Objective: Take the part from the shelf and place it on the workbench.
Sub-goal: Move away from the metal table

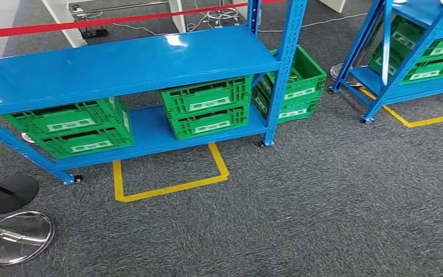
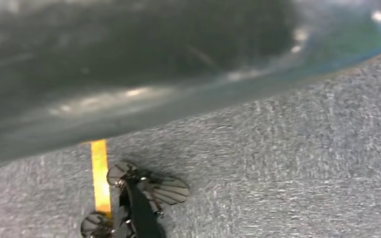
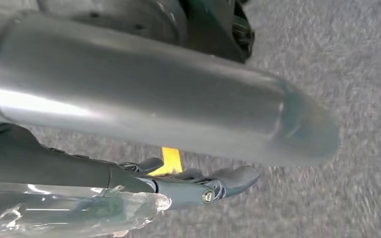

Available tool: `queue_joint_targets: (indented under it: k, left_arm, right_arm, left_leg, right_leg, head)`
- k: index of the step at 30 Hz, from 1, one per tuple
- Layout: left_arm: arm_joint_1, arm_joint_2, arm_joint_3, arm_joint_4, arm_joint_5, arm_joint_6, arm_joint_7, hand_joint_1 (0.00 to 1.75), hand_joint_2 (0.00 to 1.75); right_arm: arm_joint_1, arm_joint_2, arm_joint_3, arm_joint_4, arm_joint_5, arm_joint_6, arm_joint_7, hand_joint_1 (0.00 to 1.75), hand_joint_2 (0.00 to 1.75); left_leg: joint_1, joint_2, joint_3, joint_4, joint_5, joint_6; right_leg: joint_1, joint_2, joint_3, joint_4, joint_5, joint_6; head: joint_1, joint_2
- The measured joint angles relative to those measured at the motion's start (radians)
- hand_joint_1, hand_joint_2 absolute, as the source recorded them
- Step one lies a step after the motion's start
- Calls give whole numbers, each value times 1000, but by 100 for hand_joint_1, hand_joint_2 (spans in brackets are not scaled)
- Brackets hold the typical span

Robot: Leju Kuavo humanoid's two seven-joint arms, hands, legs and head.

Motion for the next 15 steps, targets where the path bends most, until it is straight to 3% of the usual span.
queue_joint_targets:
  k: [2, 4, 5, 6, 7, 9, 11, 13, 14, 15]
  left_arm:
    - [-4, -1, 2, 0, -1, 0, 0, 0, 0]
    - [-8, -1, 4, 0, -2, -1, 0, 0, 0]
    - [-8, -1, 6, 0, -2, -2, 0, 0, 0]
    - [-6, -1, 7, 0, -2, -2, 0, 0, 0]
    - [-5, -1, 8, 0, -2, -2, 0, 0, 0]
    - [-6, 0, 9, 0, -2, -2, 0, 0, 0]
    - [-12, 0, 9, 0, -3, -2, 0, 0, 0]
    - [-11, 0, 10, 0, -3, -2, 0, 0, 0]
    - [-8, -1, 11, 0, -3, -2, 0, 0, 0]
    - [-6, -1, 12, 0, -3, -2, 0, 0, 0]
  right_arm:
    - [2, 0, -3, -1, 2, 0, -2, 0, 0]
    - [4, 1, -6, -1, 4, 1, -2, 0, 0]
    - [4, 1, -7, -1, 4, 1, -2, 0, 0]
    - [3, 1, -7, -1, 5, 1, -2, 0, 0]
    - [1, 1, -8, -1, 5, 1, -2, 0, 0]
    - [-1, 2, -8, -1, 5, 1, -2, 0, 0]
    - [-1, 2, -8, -1, 5, 2, -2, 0, 0]
    - [-3, 2, -9, -1, 7, 2, -2, 0, 0]
    - [-6, 2, -9, -1, 8, 2, -2, 0, 0]
    - [-7, 2, -10, -2, 9, 2, -2, 0, 0]
  left_leg:
    - [-3, 61, -48, 99, -57, -8]
    - [-2, 87, -112, 229, -112, -12]
    - [-2, 90, -128, 262, -116, -13]
    - [-2, 93, -125, 257, -101, -13]
    - [-2, 99, -102, 213, -71, -11]
    - [-7, 144, -30, 76, -10, -3]
    - [-14, 178, 12, -6, 10, 8]
    - [-16, 161, 14, -19, 10, 20]
    - [-14, 150, 15, -23, 12, 25]
    - [-11, 139, 17, -26, 14, 31]
  right_leg:
    - [2, -29, 0, -2, 0, -10]
    - [5, -61, 0, -2, -2, -15]
    - [5, -76, 0, -2, -3, -16]
    - [6, -89, 1, -2, -4, -16]
    - [6, -101, 3, -2, -6, -15]
    - [9, -122, 9, -1, -11, -9]
    - [15, -144, 13, -1, -17, 1]
    - [17, -167, 22, -7, -21, 11]
    - [16, -163, 25, -6, -25, 17]
    - [15, -144, 23, 6, -35, 22]
  head:
    - [-8, 0]
    - [-11, 0]
    - [-11, 0]
    - [-11, 0]
    - [-11, 0]
    - [-12, 0]
    - [-11, 0]
    - [-11, 0]
    - [-10, 0]
    - [-8, 0]
